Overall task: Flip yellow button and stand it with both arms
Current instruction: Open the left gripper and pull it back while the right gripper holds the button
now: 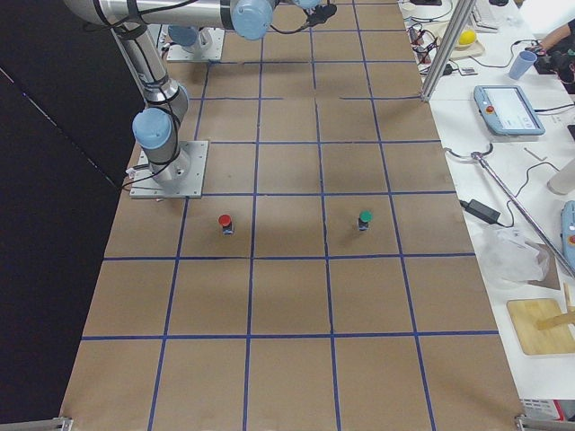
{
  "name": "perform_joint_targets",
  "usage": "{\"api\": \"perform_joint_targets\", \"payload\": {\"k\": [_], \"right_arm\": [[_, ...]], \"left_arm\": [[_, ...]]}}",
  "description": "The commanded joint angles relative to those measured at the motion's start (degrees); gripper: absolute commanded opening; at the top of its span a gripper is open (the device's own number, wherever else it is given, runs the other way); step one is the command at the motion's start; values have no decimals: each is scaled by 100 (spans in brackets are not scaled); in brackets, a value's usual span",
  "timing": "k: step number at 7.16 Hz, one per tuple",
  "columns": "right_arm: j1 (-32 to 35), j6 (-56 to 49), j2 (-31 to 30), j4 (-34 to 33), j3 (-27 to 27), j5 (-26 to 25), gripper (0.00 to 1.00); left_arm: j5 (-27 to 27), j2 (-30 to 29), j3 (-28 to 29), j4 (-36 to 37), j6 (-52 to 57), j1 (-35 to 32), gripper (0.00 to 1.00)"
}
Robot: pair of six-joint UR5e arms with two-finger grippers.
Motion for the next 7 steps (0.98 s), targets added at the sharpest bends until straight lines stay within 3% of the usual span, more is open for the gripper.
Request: {"api": "perform_joint_targets", "payload": {"k": [1, 4, 7], "right_arm": [[-205, -46, 56, -106, -9, -70, 26], [-786, -884, 65, -432, -9, -1436, 25], [-849, -2503, 134, -406, 9, -3544, 18]], "left_arm": [[340, -20, 77, 17, -155, 33, 100], [2217, -20, 269, 79, -183, 25, 99], [4107, -99, 358, 35, -183, -80, 99]]}}
